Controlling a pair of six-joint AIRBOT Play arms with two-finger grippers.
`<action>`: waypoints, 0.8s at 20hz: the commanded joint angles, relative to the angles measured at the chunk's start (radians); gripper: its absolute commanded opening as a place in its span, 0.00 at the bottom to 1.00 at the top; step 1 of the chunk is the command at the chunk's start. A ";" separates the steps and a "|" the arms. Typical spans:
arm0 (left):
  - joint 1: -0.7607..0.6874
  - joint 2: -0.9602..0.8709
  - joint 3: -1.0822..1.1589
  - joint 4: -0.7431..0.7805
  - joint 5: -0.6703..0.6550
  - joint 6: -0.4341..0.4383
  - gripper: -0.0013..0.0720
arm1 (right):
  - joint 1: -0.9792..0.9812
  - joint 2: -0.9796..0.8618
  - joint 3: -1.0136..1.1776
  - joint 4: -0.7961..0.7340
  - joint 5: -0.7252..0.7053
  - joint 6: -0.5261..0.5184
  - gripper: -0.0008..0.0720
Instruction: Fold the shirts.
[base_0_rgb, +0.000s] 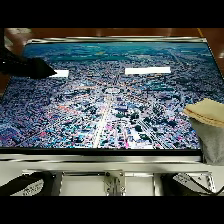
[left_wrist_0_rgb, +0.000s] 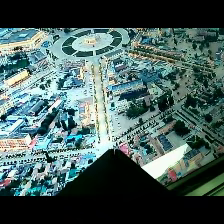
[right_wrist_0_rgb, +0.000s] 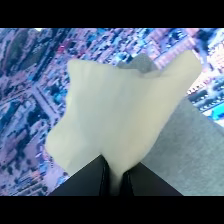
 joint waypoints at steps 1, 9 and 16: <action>-0.020 0.000 0.000 0.001 -0.003 -0.008 0.08 | -0.017 0.001 0.001 -0.199 -0.005 0.100 0.10; -0.019 0.000 0.000 0.002 -0.003 -0.008 0.08 | -0.016 0.001 -0.026 -0.433 0.311 0.292 0.10; -0.019 0.000 0.000 0.002 -0.003 -0.008 0.08 | -0.016 0.001 -0.246 -0.475 0.284 0.349 0.11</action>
